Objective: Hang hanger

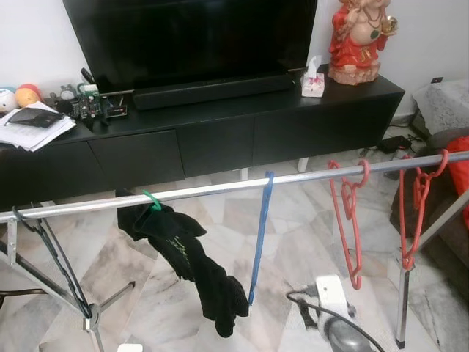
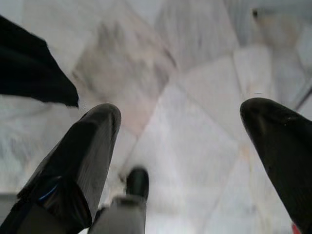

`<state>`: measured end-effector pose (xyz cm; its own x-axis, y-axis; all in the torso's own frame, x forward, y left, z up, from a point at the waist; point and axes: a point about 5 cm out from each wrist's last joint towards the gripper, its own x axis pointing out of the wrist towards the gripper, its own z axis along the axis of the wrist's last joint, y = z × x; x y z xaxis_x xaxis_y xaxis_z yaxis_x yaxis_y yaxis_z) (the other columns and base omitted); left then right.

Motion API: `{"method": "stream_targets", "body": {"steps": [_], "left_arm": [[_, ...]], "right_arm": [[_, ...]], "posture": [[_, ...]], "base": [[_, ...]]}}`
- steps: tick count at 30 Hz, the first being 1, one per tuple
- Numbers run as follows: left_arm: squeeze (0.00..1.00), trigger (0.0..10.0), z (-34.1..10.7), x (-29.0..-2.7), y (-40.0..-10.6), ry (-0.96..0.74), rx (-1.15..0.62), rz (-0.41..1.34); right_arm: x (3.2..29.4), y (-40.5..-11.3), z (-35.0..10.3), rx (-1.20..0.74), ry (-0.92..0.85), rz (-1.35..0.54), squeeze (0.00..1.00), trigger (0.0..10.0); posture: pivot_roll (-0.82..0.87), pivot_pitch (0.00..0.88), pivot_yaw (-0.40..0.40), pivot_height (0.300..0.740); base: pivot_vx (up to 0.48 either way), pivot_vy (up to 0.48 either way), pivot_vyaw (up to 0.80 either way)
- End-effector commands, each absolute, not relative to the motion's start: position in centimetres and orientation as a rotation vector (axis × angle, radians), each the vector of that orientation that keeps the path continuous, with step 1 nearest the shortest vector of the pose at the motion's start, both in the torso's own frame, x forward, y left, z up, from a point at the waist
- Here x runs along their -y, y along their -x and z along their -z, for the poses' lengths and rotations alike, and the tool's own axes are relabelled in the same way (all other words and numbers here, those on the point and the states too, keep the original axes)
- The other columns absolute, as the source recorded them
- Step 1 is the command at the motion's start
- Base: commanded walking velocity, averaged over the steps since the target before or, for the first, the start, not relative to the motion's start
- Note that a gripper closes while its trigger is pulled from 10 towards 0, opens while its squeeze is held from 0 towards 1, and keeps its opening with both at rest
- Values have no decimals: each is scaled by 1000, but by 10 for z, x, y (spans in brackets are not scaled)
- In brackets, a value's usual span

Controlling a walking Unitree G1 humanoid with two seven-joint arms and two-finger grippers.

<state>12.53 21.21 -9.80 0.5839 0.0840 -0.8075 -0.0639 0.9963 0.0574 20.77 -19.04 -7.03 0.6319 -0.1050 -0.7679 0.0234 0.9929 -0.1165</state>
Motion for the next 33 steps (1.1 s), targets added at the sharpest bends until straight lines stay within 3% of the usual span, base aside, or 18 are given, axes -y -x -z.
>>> {"method": "stream_targets", "body": {"steps": [1, 2, 6, 11, 14, 18, 33], "left_arm": [[0, 10000, 100, -218, -117, 8, -975, -141], [0, 10000, 100, -224, -116, 76, -968, -224], [0, 10000, 96, -230, -124, 115, -946, -281], [0, 10000, 95, -233, -126, 115, -938, -283], [0, 10000, 90, -249, -127, 87, -926, -271], [0, 10000, 90, -254, -124, 94, -924, -281], [0, 10000, 97, -233, -118, 100, -953, -261]], "right_arm": [[189, -199, 76, -929, 92, 73, 0, 10000], [184, -196, 78, -939, 50, 95, 0, 10000], [166, -205, 75, -922, 47, 48, 0, 10000], [163, -207, 75, -922, 45, 48, 0, 10000], [156, -213, 72, -919, 43, 46, 0, 10000], [172, -201, 77, -932, 47, 63, 0, 10000], [171, -195, 80, -944, 57, 52, 0, 10000]], "posture": [[-93, 0, 51, 740], [-96, 0, 61, 740], [-99, 0, 68, 740], [-98, 0, 69, 740], [-101, 0, 73, 740], [-102, 0, 78, 740], [-82, 0, 86, 740]], "base": [[0, 0, 0], [0, 0, 0], [0, 0, 0], [0, 0, 0], [0, 0, 0], [0, 0, 0], [0, 0, 0]]}}
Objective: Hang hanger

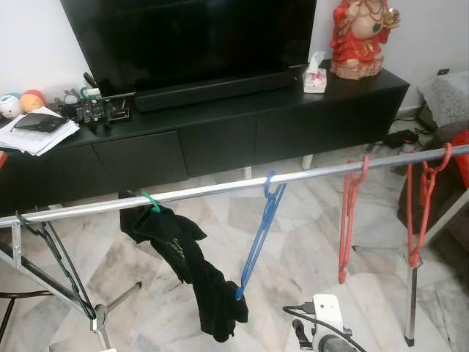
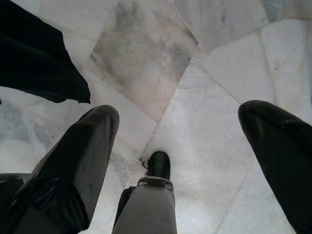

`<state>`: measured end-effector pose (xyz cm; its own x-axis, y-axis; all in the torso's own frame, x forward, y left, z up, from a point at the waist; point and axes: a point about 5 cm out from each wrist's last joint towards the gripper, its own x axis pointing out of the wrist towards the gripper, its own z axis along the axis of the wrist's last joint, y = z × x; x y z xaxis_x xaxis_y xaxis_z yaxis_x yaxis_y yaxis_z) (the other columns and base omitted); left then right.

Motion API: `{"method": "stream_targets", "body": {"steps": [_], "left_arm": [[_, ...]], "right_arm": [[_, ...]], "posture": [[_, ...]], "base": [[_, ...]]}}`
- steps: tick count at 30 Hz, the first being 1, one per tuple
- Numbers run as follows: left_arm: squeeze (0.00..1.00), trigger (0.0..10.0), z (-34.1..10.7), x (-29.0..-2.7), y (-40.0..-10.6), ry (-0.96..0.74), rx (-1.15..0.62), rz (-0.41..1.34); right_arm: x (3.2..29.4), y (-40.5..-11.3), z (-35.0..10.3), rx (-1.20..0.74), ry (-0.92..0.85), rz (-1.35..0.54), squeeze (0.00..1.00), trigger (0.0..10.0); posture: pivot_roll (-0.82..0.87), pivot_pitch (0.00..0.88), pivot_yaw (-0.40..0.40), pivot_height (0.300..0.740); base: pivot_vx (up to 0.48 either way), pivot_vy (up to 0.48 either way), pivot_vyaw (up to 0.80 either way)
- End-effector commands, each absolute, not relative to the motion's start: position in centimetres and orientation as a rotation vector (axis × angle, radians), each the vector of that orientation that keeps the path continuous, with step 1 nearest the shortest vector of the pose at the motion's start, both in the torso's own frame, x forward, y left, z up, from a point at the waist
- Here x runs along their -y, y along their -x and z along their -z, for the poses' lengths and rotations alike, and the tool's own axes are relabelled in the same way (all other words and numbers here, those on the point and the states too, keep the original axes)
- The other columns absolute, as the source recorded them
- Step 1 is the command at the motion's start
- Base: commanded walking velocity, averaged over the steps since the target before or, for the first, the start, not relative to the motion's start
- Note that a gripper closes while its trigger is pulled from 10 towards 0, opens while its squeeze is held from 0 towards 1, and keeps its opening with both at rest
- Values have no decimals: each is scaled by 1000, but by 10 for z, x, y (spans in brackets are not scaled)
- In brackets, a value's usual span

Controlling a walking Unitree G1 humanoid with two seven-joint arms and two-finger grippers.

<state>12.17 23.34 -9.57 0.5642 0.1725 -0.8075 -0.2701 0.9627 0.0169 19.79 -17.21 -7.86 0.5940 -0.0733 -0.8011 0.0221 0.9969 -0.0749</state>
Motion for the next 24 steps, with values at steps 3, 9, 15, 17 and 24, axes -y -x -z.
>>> {"method": "stream_targets", "body": {"steps": [3, 9, 15, 17, 24], "left_arm": [[0, 10000, 97, -232, -118, 101, -953, -261], [0, 10000, 99, -226, -119, 116, -954, -261], [0, 10000, 98, -225, -119, 118, -951, -262], [0, 10000, 99, -225, -119, 119, -950, -263], [0, 10000, 99, -226, -118, 117, -953, -258]], "right_arm": [[171, -195, 80, -945, 58, 51, 0, 10000], [175, -193, 81, -963, 75, 40, 0, 10000], [177, -190, 83, -971, 83, 38, 0, 10000], [177, -190, 83, -974, 84, 38, 0, 10000], [176, -187, 84, -981, 81, 38, 0, 10000]], "posture": [[-82, 0, 86, 740], [-79, 0, 74, 740], [-75, 0, 67, 740], [-78, 0, 69, 740], [-86, 0, 77, 740]], "base": [[0, 0, 0], [0, 0, 0], [-121, 0, 0], [-246, 0, 0], [-253, 0, 0]]}}
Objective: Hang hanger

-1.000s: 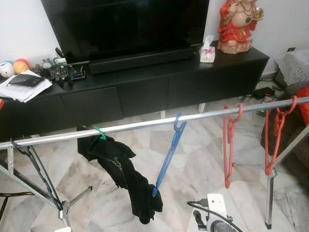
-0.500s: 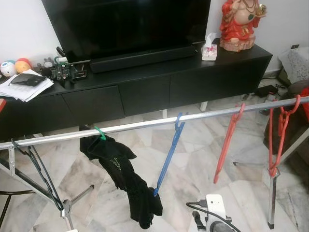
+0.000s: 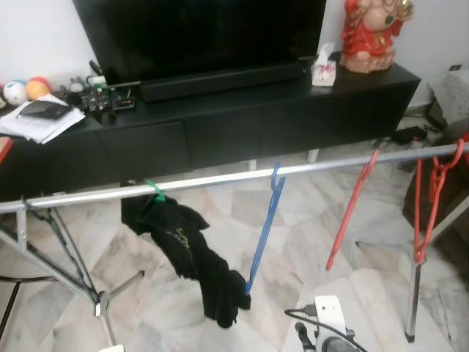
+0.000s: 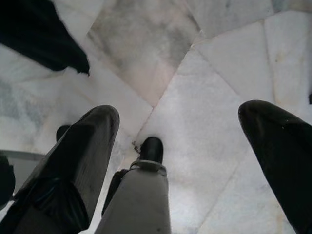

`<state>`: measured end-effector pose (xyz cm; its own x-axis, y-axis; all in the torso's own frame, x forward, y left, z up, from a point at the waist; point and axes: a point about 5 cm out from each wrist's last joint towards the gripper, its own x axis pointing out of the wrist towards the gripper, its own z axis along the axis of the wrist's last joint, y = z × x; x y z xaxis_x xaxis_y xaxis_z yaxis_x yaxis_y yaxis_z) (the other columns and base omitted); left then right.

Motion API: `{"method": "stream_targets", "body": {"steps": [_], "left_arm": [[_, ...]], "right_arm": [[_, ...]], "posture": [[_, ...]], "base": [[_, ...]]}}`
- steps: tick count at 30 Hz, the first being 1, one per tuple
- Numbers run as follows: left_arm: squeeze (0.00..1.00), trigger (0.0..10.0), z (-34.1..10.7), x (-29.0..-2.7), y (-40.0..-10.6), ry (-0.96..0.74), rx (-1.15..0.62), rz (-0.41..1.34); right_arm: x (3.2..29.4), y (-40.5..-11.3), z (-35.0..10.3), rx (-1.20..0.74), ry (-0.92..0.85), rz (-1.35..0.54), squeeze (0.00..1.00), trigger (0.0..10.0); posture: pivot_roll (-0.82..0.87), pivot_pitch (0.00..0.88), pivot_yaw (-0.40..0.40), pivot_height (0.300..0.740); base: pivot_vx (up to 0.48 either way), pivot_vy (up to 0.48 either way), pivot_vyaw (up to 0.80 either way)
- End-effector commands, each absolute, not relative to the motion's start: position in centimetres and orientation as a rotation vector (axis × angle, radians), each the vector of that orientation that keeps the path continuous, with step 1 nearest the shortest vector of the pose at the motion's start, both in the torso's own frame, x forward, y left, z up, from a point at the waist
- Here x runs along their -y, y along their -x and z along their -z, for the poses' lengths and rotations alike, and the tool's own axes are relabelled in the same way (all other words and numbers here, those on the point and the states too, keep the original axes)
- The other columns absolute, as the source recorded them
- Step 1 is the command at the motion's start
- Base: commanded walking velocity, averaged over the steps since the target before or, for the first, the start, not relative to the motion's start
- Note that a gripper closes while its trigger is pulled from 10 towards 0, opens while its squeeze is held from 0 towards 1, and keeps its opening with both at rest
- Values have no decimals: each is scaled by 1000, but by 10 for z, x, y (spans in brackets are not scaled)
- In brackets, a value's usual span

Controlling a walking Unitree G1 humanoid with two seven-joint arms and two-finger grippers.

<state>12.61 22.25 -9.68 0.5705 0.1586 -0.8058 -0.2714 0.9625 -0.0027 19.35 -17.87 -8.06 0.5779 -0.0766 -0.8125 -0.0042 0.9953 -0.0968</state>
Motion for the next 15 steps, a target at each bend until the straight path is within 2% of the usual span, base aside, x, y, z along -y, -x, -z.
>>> {"method": "stream_targets", "body": {"steps": [1, 15], "left_arm": [[0, 10000, 99, -226, -118, 116, -953, -258], [0, 10000, 99, -227, -117, 110, -954, -254]], "right_arm": [[176, -186, 85, -983, 81, 39, 0, 10000], [180, -178, 88, -1009, 83, 39, 0, 10000]], "posture": [[-85, 0, 77, 740], [-82, 0, 82, 740]], "base": [[-255, 0, 0], [-254, 0, 0]]}}
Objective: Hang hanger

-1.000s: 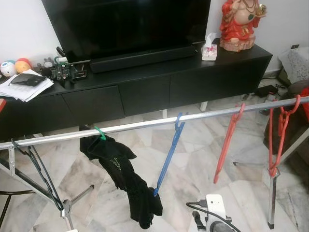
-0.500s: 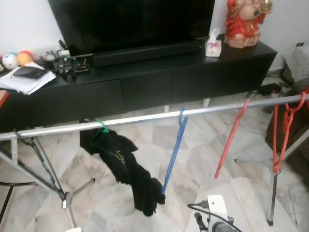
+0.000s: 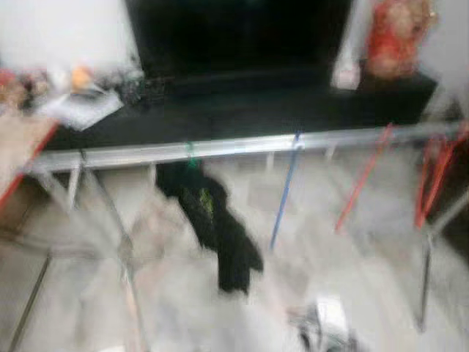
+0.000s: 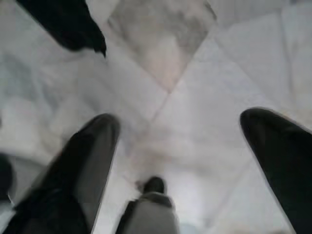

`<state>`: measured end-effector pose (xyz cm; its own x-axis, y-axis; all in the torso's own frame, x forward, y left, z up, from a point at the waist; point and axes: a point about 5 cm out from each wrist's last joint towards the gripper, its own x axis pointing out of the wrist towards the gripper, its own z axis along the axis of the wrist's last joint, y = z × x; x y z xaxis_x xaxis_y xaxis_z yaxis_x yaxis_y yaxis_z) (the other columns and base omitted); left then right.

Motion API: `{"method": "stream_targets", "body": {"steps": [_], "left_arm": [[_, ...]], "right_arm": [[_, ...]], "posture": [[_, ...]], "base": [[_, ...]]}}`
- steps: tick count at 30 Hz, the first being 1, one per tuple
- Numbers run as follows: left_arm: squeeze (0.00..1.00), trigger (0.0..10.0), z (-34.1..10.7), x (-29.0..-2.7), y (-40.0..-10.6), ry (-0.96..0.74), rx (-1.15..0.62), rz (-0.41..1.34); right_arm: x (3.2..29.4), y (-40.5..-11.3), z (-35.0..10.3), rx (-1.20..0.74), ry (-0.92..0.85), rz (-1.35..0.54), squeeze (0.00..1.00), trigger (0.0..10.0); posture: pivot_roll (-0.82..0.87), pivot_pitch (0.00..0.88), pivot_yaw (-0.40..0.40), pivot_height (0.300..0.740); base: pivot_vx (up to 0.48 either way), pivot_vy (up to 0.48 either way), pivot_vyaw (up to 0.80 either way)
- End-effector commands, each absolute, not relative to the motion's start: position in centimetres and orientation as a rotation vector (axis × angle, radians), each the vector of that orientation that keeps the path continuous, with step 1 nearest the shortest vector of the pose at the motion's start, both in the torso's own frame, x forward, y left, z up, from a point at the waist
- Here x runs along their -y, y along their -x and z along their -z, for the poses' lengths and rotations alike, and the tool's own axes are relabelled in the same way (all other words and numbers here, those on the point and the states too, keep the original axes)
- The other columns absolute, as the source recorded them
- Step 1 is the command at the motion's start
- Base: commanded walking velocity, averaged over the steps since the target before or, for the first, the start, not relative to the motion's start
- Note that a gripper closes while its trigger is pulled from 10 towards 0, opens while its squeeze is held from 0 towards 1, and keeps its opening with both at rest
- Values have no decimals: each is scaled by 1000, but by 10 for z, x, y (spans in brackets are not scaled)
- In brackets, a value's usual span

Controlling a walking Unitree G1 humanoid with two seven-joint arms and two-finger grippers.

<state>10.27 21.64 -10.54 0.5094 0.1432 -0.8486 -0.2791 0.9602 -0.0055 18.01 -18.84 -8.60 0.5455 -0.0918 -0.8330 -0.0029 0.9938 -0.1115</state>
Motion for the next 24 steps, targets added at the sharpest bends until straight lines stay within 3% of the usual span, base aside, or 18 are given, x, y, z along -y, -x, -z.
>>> {"method": "stream_targets", "body": {"steps": [1, 24], "left_arm": [[0, 10000, 99, -227, -117, 110, -954, -255], [0, 10000, 98, -228, -117, 115, -951, -259]], "right_arm": [[180, -178, 88, -1011, 83, 39, 0, 10000], [176, -184, 86, -997, 90, 28, 0, 10000]], "posture": [[-82, 0, 82, 740], [-74, 0, 78, 740]], "base": [[-255, 0, 0], [-255, 0, 0]]}}
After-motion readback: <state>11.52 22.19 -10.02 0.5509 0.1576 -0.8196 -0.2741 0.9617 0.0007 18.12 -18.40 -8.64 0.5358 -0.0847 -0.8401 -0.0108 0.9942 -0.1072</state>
